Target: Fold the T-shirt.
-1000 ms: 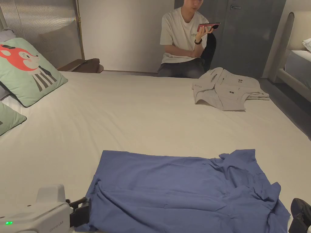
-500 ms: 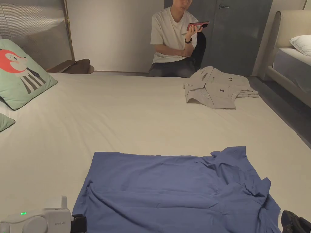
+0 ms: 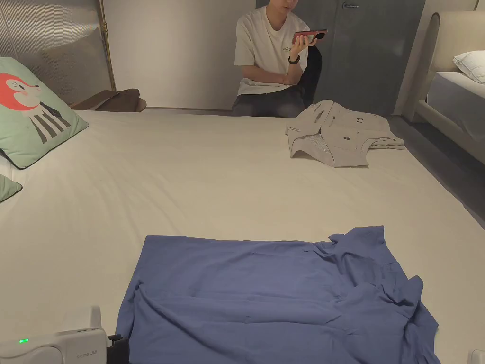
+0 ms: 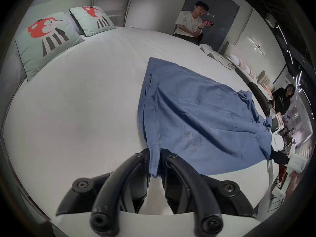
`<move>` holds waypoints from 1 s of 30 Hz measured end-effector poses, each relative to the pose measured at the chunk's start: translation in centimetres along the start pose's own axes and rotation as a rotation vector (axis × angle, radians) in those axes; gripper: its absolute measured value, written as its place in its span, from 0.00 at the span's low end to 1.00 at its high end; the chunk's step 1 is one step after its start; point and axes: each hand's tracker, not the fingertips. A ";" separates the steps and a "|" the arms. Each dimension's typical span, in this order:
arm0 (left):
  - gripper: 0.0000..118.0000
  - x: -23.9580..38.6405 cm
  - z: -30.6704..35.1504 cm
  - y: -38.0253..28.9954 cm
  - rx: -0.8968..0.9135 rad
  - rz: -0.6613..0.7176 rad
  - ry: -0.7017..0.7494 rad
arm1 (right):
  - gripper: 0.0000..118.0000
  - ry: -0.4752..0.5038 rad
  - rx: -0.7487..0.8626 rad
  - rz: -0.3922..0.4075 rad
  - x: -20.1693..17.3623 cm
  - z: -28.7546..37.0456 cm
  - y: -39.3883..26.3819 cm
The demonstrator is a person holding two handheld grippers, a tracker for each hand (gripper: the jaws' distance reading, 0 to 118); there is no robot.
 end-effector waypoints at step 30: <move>0.04 -6.7 7.4 -9.1 -0.079 0.176 0.038 | 0.05 -0.029 -0.061 -0.047 2.9 9.4 -5.2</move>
